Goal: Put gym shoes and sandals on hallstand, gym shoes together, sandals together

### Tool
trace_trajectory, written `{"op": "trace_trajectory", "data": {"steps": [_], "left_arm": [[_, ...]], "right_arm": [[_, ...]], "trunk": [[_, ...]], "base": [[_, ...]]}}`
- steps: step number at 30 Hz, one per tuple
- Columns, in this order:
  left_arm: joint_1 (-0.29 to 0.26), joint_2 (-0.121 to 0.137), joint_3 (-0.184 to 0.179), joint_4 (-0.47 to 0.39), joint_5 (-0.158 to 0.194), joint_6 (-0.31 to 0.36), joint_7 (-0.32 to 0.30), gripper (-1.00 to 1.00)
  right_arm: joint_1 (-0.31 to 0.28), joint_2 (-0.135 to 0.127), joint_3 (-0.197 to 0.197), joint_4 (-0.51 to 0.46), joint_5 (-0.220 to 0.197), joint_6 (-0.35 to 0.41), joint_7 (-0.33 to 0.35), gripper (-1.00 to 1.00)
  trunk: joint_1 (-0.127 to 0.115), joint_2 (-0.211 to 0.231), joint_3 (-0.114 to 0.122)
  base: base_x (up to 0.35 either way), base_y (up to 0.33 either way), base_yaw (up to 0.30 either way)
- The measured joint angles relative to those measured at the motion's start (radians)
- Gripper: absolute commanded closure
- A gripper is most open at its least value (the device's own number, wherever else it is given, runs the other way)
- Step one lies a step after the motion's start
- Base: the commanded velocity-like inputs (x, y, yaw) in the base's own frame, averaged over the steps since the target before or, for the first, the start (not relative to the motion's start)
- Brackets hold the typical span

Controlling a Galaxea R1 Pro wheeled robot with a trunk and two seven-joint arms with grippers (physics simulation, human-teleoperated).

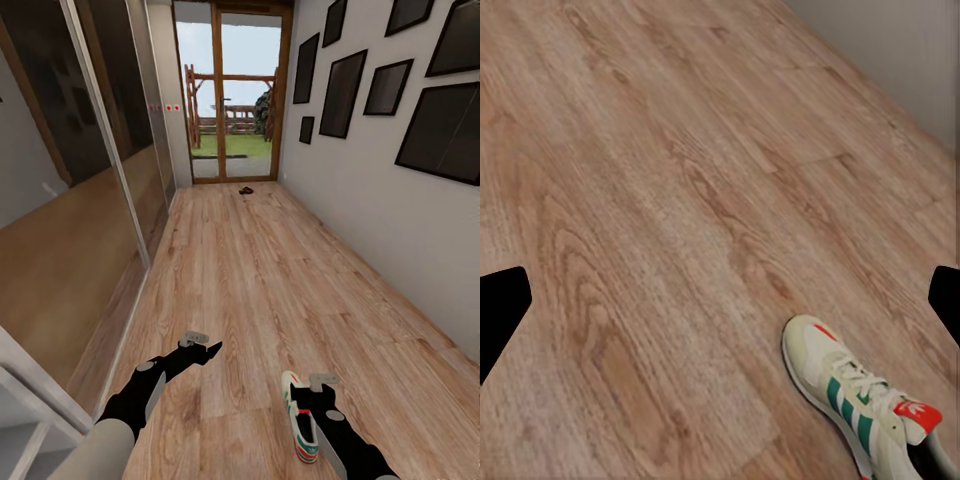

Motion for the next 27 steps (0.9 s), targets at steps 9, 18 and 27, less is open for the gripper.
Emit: {"op": "trace_trajectory", "data": {"steps": [9,18,27], "left_arm": [[0.000,0.000,-0.001,0.000,-0.001,-0.002,-0.001,-1.00],[-0.004,-0.005,-0.002,0.000,0.000,0.005,-0.002,-1.00],[-0.041,-0.027,-0.010,-0.001,-0.001,0.025,0.001,-1.00]], "right_arm": [[0.000,-0.036,-0.001,0.099,-0.003,-0.107,0.015,-1.00],[0.000,-0.050,0.001,0.113,-0.001,-0.168,0.141,-1.00],[0.000,-0.046,0.000,0.114,-0.001,-0.170,0.144,-1.00]], "trunk": [[0.000,0.000,0.000],[0.004,-0.007,-0.003],[0.032,-0.057,-0.038]], "base": [[0.009,0.000,-0.018],[0.000,0.000,-0.001],[0.000,0.000,0.058]]}}
